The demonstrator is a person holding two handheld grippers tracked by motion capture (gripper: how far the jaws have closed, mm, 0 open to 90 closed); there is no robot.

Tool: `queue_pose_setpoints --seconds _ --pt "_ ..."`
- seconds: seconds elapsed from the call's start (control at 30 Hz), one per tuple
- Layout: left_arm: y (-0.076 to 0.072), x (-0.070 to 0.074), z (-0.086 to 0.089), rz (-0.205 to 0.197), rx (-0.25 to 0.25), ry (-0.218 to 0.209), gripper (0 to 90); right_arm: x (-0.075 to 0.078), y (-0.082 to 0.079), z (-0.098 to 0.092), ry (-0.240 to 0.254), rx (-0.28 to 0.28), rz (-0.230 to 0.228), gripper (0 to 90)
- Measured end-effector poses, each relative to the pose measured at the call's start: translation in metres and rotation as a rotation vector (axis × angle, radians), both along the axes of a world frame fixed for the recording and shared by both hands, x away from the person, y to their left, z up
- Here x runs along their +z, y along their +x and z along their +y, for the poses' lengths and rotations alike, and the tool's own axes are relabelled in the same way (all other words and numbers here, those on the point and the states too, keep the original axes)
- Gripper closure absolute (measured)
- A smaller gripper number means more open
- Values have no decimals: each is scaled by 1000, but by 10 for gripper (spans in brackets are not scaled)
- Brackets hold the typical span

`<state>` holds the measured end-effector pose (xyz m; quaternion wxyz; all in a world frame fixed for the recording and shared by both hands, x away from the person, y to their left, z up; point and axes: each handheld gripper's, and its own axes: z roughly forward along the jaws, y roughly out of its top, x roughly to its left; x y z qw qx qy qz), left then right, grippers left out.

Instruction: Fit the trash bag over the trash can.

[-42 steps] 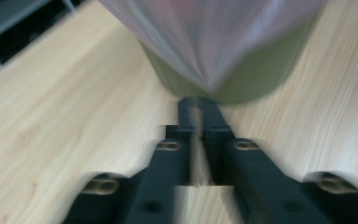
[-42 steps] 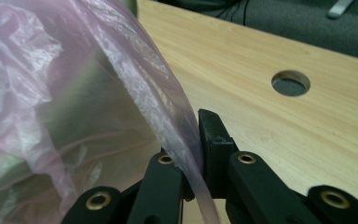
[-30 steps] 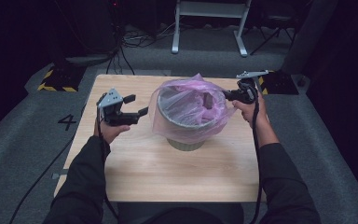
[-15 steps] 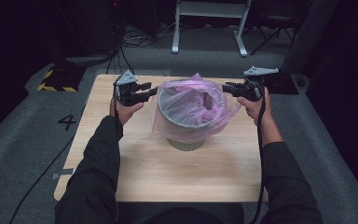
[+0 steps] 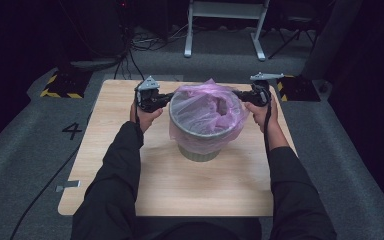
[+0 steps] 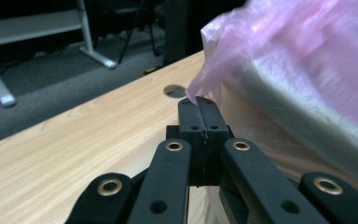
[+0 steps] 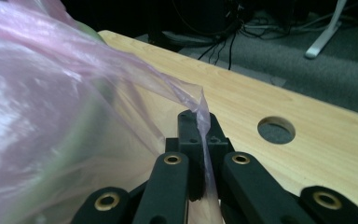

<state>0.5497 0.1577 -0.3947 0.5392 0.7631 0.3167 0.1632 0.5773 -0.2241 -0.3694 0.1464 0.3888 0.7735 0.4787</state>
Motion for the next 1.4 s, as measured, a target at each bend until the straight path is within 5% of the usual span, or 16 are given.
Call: queue_pose_setpoints --seconds 0.43,0.67,0.73,0.77,0.87,0.9,0.93,1.0,1.17,1.33,1.4 --pt "7 -27 -16 116 -14 57 900 -49 9 1 -13 24 226 900" --pt "0 -34 -6 121 4 92 900 -57 0 -2 -28 49 247 872" --pt "-4 -35 -1 114 18 94 899 -58 -4 -6 -29 51 241 808" --pt "-6 -34 2 107 33 93 740 -57 -7 -11 -34 34 222 624" --pt "-18 -32 14 94 46 77 607 -54 -12 -20 -29 4 205 538" --pt "-29 -31 22 75 54 69 520 -48 -19 -29 -54 -22 163 444" --pt "-29 -31 22 75 54 69 436 -48 -19 -29 -54 -22 163 444" --pt "-41 -29 29 46 67 91 382 -40 -27 -36 -97 -46 128 348" --pt "-74 -26 37 -3 7 108 256 -23 -50 -57 -132 -40 20 290" --pt "-110 -26 35 -47 -62 144 230 -10 -70 -70 -119 -14 -62 279" --pt "-123 -25 31 -59 -90 170 211 -4 -87 -73 -116 55 -105 279"
